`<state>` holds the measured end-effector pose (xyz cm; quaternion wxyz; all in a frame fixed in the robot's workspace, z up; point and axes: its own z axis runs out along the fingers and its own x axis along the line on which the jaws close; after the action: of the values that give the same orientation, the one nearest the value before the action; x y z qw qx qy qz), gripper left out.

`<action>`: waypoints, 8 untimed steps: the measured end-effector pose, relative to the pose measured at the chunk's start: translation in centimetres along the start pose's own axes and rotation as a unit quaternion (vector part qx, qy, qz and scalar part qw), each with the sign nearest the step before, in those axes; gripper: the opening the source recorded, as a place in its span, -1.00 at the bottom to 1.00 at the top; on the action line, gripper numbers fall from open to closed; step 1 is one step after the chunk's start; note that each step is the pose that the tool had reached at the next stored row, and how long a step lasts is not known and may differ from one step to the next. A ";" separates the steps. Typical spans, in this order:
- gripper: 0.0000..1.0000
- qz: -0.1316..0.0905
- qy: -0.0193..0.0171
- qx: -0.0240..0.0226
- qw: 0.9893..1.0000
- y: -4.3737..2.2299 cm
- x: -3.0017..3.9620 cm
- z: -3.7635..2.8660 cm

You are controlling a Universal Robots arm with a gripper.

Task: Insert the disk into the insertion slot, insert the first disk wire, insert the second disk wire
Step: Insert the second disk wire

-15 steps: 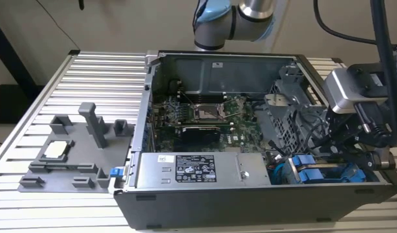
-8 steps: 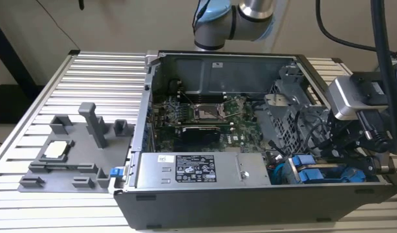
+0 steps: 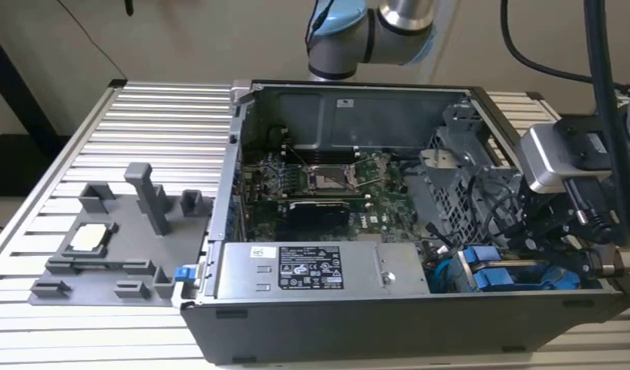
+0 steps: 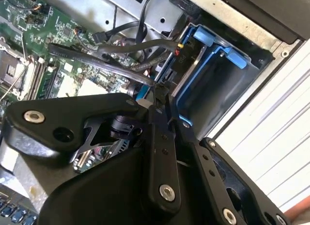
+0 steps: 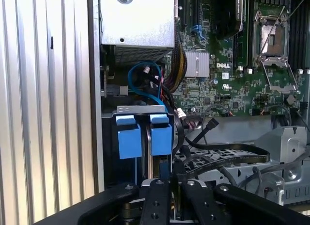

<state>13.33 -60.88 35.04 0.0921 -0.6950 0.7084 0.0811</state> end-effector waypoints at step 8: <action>-0.68 0.000 -0.018 0.000 1.000 -0.67 0.22 0.78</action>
<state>14.01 -60.92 34.23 0.1046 -0.6932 0.7069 0.0939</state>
